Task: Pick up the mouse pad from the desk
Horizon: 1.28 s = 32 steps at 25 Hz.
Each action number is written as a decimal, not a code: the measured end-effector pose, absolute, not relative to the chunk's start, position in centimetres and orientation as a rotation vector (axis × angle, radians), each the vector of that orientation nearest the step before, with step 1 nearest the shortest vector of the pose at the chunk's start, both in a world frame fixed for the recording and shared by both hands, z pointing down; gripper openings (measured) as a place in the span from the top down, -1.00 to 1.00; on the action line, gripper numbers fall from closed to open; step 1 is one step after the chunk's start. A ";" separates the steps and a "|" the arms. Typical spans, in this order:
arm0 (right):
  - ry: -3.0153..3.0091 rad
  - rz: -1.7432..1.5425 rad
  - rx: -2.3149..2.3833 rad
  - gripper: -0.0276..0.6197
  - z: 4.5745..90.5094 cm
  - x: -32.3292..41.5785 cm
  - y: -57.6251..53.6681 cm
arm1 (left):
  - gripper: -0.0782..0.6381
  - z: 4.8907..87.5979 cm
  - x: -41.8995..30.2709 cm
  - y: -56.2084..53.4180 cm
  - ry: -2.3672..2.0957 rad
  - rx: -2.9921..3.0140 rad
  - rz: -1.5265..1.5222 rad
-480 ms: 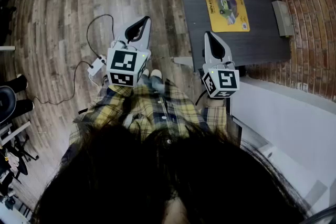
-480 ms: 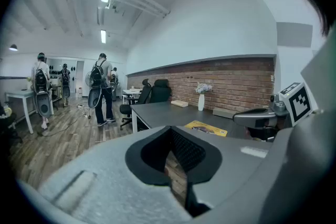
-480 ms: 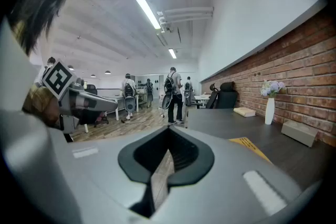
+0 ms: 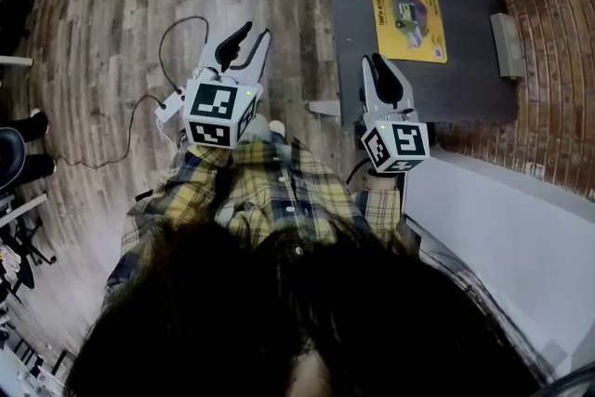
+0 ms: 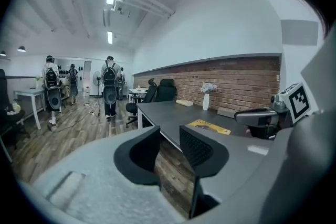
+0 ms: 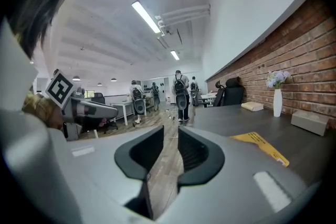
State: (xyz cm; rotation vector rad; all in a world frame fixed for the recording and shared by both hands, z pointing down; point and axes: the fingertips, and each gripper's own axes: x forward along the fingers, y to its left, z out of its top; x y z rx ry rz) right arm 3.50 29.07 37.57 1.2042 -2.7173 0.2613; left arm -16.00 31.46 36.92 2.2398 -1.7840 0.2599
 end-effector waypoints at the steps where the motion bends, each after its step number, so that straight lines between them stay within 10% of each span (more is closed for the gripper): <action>1: -2.716 0.271 1.200 0.69 37.7 3.5 29.0 | 0.46 37.0 -16.1 31.4 -1.787 2.234 0.263; 11: -2.720 0.339 1.138 0.23 38.9 0.7 25.8 | 0.12 38.0 -18.1 28.3 -1.772 2.223 0.267; 32: -2.597 0.377 1.394 0.02 39.3 -10.7 6.5 | -0.01 38.6 -28.6 4.7 -1.510 2.412 0.258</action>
